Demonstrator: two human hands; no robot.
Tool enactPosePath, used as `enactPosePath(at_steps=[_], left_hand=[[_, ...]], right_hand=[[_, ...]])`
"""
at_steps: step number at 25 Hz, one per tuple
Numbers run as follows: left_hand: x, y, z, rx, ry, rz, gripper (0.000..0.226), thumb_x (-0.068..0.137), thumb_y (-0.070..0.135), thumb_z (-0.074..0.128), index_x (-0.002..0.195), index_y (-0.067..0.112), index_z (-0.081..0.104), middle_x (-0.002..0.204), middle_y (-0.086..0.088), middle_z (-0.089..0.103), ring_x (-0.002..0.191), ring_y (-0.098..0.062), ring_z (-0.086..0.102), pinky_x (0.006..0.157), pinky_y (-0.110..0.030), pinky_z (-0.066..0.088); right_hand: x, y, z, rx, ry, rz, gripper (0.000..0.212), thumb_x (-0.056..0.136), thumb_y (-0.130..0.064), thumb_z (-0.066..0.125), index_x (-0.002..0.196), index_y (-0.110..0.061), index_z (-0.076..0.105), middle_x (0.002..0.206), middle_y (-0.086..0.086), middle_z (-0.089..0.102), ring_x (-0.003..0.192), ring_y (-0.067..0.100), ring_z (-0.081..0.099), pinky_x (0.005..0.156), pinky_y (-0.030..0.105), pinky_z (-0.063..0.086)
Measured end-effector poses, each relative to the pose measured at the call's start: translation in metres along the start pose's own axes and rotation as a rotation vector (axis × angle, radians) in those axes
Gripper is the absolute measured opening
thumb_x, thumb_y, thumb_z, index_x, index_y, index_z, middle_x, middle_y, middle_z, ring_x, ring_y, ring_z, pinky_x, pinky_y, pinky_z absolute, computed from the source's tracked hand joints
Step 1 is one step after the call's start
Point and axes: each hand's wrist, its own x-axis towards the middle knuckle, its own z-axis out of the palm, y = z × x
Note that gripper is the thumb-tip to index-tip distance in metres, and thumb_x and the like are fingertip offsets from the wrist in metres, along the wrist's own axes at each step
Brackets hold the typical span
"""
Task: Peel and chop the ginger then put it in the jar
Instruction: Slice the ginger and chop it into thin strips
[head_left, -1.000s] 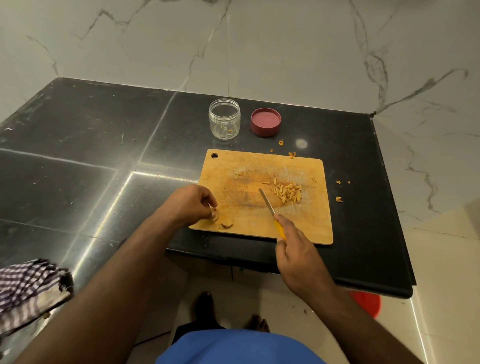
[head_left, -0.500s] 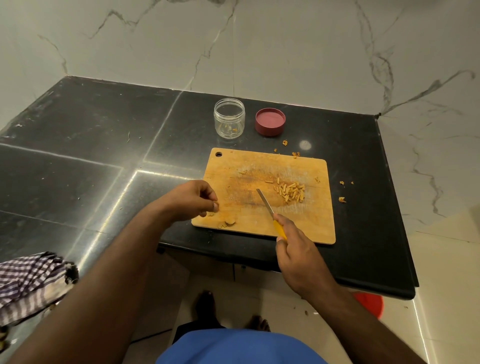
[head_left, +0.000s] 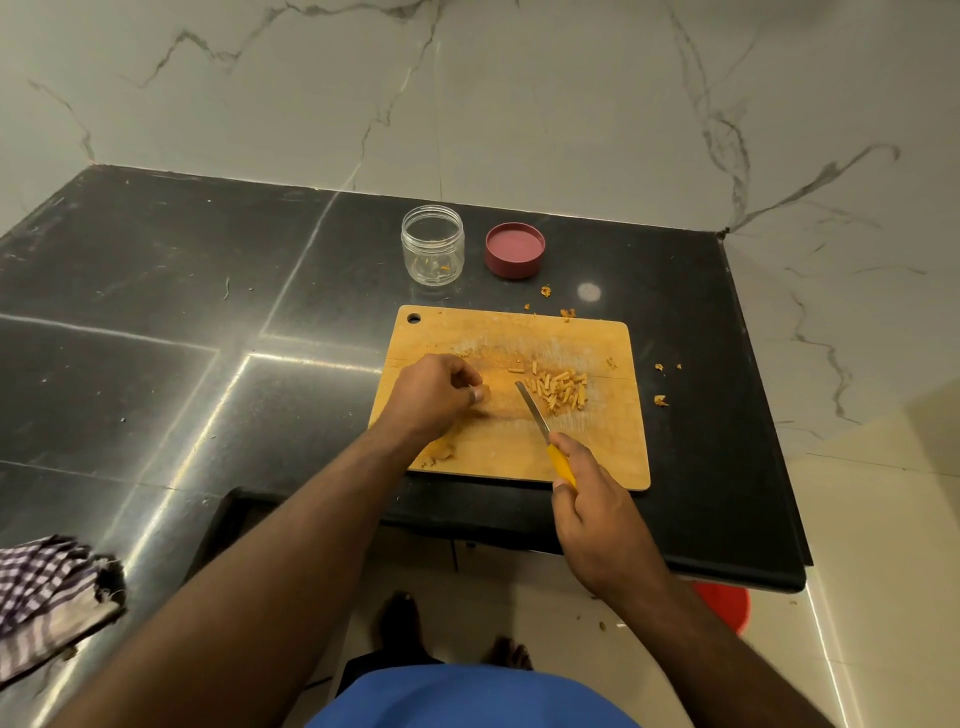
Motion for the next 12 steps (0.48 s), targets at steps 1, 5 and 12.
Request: enactPosePath(at_steps=[1, 5, 12], left_hand=[[0.005, 0.002, 0.003, 0.012, 0.008, 0.010, 0.023, 0.091, 0.027, 0.072, 0.112, 0.019, 0.072, 0.107, 0.003, 0.070, 0.096, -0.011, 0.061, 0.075, -0.024, 0.048], [0.015, 0.001, 0.006, 0.119, -0.023, 0.022, 0.039, 0.093, 0.025, 0.070, 0.130, 0.019, 0.064, 0.119, 0.001, 0.067, 0.099, -0.011, 0.056, 0.080, -0.024, 0.045], [0.016, -0.006, 0.009, 0.235, -0.040, 0.102, 0.041, 0.091, 0.025, 0.071, 0.130, 0.016, 0.063, 0.121, 0.000, 0.063, 0.098, -0.010, 0.056, 0.081, -0.022, 0.046]], right_hand=[[0.000, 0.000, 0.000, 0.001, 0.000, 0.005, 0.049, 0.104, -0.019, 0.041, 0.152, -0.027, 0.032, 0.140, -0.008, 0.045, 0.113, 0.000, 0.045, 0.092, 0.016, 0.042], [0.001, 0.000, -0.001, 0.008, 0.002, 0.012, 0.050, 0.104, -0.020, 0.041, 0.152, -0.029, 0.030, 0.140, -0.007, 0.046, 0.114, 0.004, 0.050, 0.093, 0.026, 0.049], [0.008, -0.003, 0.003, -0.001, -0.044, 0.000, 0.050, 0.104, -0.020, 0.040, 0.152, -0.031, 0.029, 0.140, -0.007, 0.047, 0.108, 0.002, 0.050, 0.085, 0.020, 0.045]])
